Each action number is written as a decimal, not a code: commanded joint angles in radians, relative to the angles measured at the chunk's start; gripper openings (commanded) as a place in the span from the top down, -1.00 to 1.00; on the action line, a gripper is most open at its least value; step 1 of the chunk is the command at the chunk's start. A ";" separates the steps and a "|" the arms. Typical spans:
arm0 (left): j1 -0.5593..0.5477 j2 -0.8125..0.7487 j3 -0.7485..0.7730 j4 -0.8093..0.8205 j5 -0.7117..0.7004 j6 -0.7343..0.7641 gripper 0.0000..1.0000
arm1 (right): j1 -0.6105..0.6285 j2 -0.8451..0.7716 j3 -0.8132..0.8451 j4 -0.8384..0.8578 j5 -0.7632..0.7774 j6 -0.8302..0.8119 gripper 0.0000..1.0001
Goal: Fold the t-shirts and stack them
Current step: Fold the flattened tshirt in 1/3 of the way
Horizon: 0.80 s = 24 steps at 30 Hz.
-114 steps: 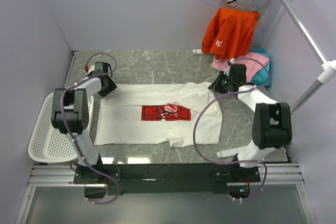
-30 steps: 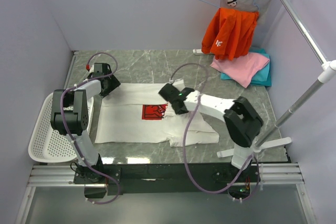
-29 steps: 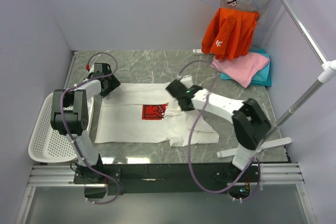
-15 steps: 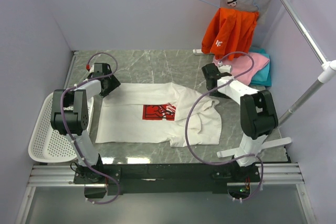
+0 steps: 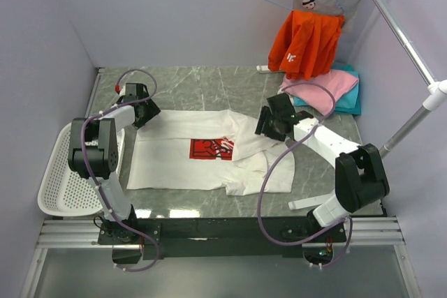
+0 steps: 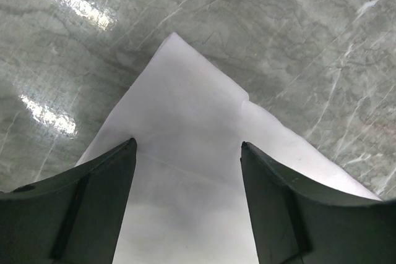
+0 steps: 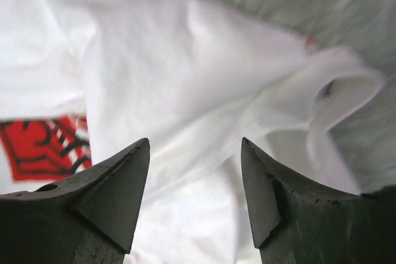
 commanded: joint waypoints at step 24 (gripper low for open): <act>-0.005 0.046 -0.014 -0.046 0.019 0.018 -0.48 | -0.027 -0.054 -0.324 0.413 -0.216 0.241 0.21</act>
